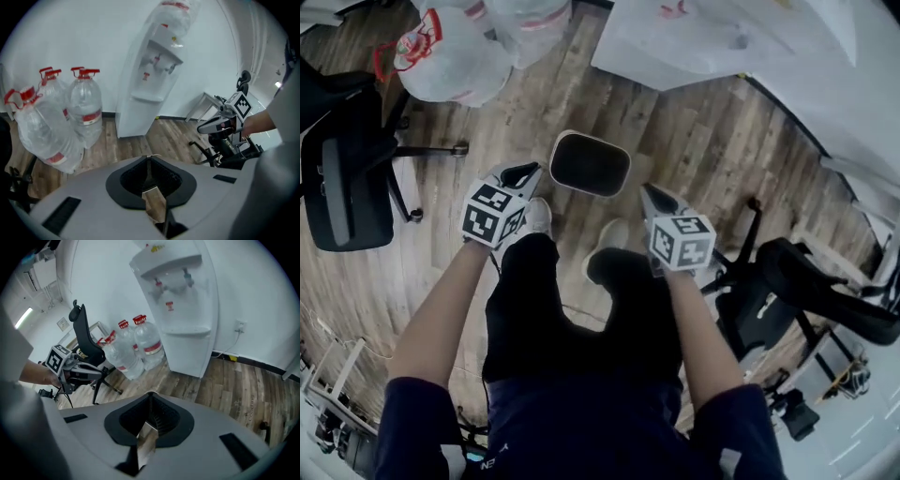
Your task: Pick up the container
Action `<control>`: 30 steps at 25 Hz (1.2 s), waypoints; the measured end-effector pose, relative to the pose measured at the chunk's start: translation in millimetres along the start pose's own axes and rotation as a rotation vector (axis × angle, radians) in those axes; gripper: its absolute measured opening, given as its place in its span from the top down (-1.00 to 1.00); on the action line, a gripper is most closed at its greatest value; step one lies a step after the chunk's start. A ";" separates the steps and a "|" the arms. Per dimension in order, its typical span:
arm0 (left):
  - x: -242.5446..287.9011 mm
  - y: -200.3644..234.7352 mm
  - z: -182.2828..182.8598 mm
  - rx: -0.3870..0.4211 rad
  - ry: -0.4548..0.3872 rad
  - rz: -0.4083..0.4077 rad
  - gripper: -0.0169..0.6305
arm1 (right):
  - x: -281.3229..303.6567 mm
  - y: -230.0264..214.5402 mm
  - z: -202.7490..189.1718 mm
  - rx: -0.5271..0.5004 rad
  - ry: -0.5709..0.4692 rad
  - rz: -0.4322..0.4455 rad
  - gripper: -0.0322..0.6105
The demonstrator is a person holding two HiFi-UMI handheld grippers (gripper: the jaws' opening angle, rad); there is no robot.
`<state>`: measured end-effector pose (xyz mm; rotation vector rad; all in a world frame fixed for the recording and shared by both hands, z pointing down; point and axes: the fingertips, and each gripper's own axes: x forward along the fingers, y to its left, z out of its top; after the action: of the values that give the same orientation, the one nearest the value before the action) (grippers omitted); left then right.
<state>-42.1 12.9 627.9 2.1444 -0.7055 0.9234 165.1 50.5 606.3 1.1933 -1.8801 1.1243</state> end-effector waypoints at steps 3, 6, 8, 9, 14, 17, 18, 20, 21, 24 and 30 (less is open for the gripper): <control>68.7 26.7 -39.0 -0.007 0.091 0.005 0.67 | 69.5 -38.7 -29.8 -0.006 0.084 -0.007 0.85; 128.9 52.3 -76.6 -0.018 0.173 0.012 0.53 | 135.8 -78.3 -67.5 0.005 0.191 -0.030 0.58; 167.4 68.8 -98.2 -0.021 0.225 0.002 0.48 | 178.1 -103.6 -93.8 0.032 0.262 -0.056 0.48; 185.9 76.1 -108.6 -0.025 0.257 -0.011 0.44 | 197.4 -114.9 -105.6 0.045 0.295 -0.069 0.45; 254.5 91.1 -149.6 -0.052 0.423 -0.112 0.28 | 264.7 -145.9 -141.6 0.089 0.396 -0.088 0.33; 274.0 91.4 -177.0 -0.046 0.542 -0.128 0.28 | 283.1 -151.4 -154.8 0.076 0.415 -0.101 0.35; 278.5 90.0 -185.3 -0.047 0.574 -0.133 0.29 | 286.4 -153.4 -159.2 0.070 0.419 -0.109 0.46; 284.8 87.0 -194.7 -0.066 0.598 -0.149 0.41 | 290.2 -156.8 -163.4 0.063 0.419 -0.125 0.62; 285.9 86.7 -196.3 -0.080 0.594 -0.151 0.43 | 291.0 -157.0 -163.3 0.061 0.416 -0.130 0.64; 281.6 88.4 -197.5 -0.085 0.585 -0.118 0.52 | 287.0 -151.5 -162.3 0.042 0.405 -0.140 0.66; 236.6 78.6 -160.1 -0.106 0.499 -0.072 0.56 | 243.8 -130.8 -131.4 0.021 0.346 -0.152 0.66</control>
<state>-18.7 38.2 922.3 1.7318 -0.4121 1.2853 200.0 47.7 910.6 1.0550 -1.4955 1.1825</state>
